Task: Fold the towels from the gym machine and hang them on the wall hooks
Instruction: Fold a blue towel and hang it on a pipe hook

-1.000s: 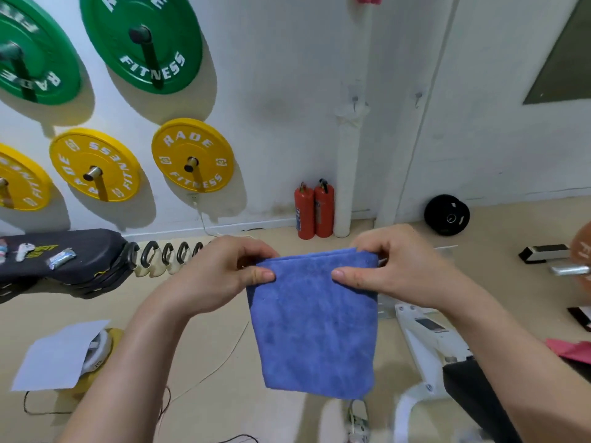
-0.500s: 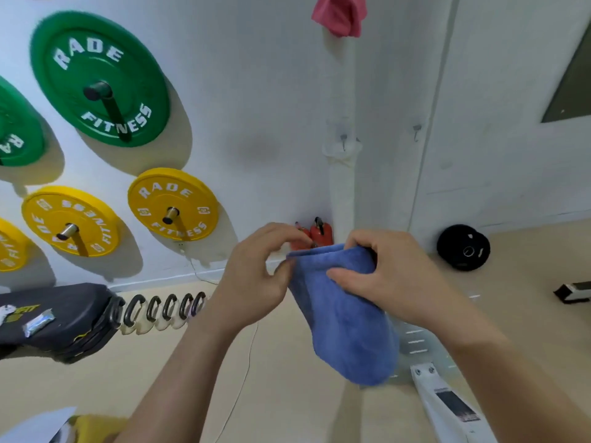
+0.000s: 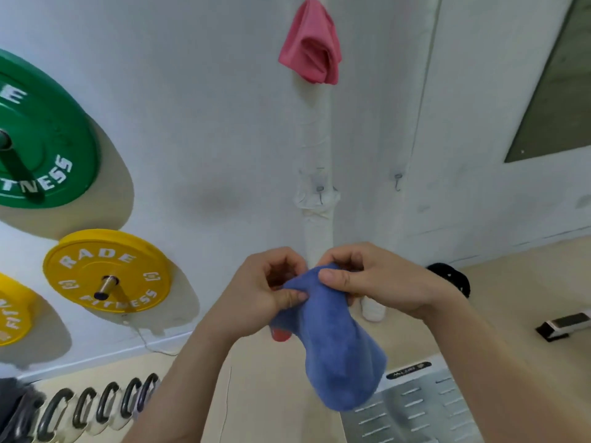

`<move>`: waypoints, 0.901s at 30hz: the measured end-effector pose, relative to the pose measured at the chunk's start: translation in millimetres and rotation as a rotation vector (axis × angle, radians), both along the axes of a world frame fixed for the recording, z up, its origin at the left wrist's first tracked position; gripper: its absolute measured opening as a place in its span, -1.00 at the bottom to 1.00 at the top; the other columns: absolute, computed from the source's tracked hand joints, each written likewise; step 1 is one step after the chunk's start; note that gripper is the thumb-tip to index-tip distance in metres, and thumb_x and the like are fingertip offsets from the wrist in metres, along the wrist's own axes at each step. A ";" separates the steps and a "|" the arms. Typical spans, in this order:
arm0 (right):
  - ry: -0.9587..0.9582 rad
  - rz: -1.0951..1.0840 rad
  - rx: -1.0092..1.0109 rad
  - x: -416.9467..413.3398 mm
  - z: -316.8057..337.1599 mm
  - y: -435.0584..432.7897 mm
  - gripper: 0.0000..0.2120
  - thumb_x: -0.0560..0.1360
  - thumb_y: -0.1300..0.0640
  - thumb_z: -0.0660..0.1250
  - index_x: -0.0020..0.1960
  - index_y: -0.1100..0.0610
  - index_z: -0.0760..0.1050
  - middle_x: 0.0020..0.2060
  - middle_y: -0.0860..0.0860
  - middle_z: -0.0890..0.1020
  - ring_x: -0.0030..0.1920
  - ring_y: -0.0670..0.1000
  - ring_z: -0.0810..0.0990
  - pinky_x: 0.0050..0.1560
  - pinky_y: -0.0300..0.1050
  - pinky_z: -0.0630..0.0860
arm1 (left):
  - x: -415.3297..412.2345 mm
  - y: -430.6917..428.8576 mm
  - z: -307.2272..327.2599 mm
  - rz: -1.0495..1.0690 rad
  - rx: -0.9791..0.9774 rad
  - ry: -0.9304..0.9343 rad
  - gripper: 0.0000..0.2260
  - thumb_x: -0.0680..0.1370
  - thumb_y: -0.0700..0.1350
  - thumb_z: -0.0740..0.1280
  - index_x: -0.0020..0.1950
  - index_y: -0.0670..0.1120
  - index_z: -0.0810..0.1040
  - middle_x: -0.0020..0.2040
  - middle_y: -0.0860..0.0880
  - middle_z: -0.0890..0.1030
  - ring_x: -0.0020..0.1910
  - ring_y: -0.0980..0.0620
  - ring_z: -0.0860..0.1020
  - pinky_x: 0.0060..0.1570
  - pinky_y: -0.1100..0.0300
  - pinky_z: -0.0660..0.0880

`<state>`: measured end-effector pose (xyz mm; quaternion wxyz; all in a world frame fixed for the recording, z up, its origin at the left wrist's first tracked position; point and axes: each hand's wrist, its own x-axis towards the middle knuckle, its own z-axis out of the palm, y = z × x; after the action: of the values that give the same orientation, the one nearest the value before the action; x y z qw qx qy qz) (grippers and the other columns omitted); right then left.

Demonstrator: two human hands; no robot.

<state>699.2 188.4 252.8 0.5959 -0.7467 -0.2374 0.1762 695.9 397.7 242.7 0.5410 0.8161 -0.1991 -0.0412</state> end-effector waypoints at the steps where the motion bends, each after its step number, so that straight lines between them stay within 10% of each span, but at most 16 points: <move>1: 0.044 0.030 0.033 18.5 4.1 3.1 -0.83 0.54 0.12 0.33 -0.04 0.23 0.58 -0.27 0.03 0.59 -0.23 -0.02 0.54 -0.23 -0.21 0.50 | 20.0 8.4 4.4 -0.046 -0.038 0.024 -0.83 0.33 -0.28 0.40 -0.15 -0.07 0.58 -0.22 -0.04 0.64 -0.19 0.04 0.61 -0.14 0.11 0.54; 12: 0.168 -0.178 0.252 176.7 15.2 36.1 -0.74 0.52 0.02 0.30 0.01 0.23 0.53 -0.27 0.04 0.61 -0.30 -0.03 0.56 -0.32 -0.25 0.49 | 196.3 15.3 23.7 -0.172 -0.263 0.105 -0.87 0.43 -0.09 0.35 -0.15 -0.14 0.63 -0.25 -0.01 0.65 -0.23 0.11 0.59 -0.19 0.31 0.48; 18: 0.217 -0.126 -0.057 236.0 -4.1 1.1 -0.82 0.53 0.03 0.28 0.05 0.09 0.53 -0.12 0.04 0.55 -0.11 -0.04 0.50 -0.13 -0.19 0.43 | 259.5 6.2 -6.9 -0.321 -0.225 0.207 -0.88 0.53 -0.14 0.26 -0.07 -0.18 0.51 -0.21 -0.08 0.59 -0.19 0.04 0.54 -0.11 0.21 0.45; 27: 0.222 -0.326 -0.082 348.9 -79.1 -28.2 -0.82 0.60 0.14 0.23 -0.14 0.15 0.52 -0.28 0.00 0.51 -0.22 -0.07 0.46 -0.22 -0.23 0.47 | 364.8 -40.2 -75.1 -0.019 -0.093 0.285 -0.88 0.57 -0.25 0.28 -0.07 -0.09 0.59 -0.23 -0.03 0.62 -0.26 0.15 0.56 -0.20 0.34 0.49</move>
<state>1048.1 160.1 173.7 0.6082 -0.7748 -0.0386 0.1681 1060.7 357.5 167.6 0.6006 0.7741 -0.1295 -0.1525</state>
